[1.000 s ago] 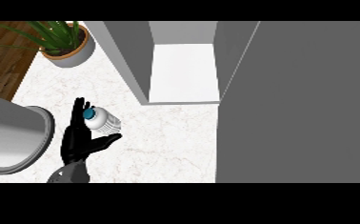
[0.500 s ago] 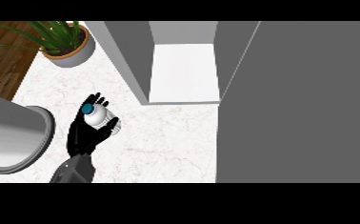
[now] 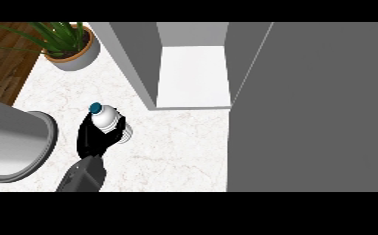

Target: Pick up the bottled water, place it into the cabinet and close the cabinet

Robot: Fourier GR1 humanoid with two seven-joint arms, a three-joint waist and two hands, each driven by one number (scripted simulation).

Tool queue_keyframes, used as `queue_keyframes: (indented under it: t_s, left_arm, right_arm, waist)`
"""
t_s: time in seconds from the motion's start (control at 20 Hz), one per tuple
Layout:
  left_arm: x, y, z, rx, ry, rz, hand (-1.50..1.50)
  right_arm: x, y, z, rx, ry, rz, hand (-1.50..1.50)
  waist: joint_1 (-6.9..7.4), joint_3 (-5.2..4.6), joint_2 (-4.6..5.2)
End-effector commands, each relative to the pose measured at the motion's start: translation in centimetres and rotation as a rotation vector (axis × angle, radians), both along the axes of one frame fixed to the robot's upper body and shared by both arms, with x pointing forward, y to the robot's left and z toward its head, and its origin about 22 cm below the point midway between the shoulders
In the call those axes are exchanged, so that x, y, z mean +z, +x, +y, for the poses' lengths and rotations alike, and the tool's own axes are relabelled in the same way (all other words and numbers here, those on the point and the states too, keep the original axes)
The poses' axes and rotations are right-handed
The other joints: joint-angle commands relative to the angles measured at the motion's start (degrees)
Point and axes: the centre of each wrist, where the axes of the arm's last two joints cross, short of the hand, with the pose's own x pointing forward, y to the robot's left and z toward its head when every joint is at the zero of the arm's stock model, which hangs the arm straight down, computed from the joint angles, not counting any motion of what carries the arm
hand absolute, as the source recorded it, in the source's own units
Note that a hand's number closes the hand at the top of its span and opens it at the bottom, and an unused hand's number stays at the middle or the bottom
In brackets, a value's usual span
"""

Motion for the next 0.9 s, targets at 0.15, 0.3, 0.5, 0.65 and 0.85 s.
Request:
queue_keyframes:
  t_s: [0.15, 0.3, 0.5, 0.65, 0.85]
  left_arm:
    - [0.2, -0.1, -2.1, -0.011, 0.006, -0.101, 1.5]
    - [-0.4, -1.2, -3.1, -0.11, -0.011, -0.147, 1.5]
    - [1.3, -0.3, -4.6, -0.131, -0.007, -0.173, 1.5]
    - [2.2, -0.5, -5.5, -0.155, -0.01, -0.202, 1.5]
    - [5.1, -0.4, -7.2, -0.237, 0.029, -0.237, 1.5]
  right_arm:
    - [3.8, 0.5, 0.5, 0.033, -0.007, -0.083, -1.5]
    - [4.3, 0.7, 1.4, 0.027, -0.018, -0.074, -1.5]
    - [2.3, 1.1, -0.2, 0.032, 0.005, -0.079, -1.5]
    - [3.1, 0.8, 0.5, 0.032, -0.017, -0.079, -1.5]
    - [2.8, 0.3, -0.1, -0.016, -0.022, -0.095, -1.5]
  waist:
    - [0.92, 0.06, -0.17]
    - [0.99, 0.02, -0.13]
    - [1.29, 0.12, -0.32]
    - [1.06, 0.09, -0.39]
    - [1.2, 0.14, -0.65]
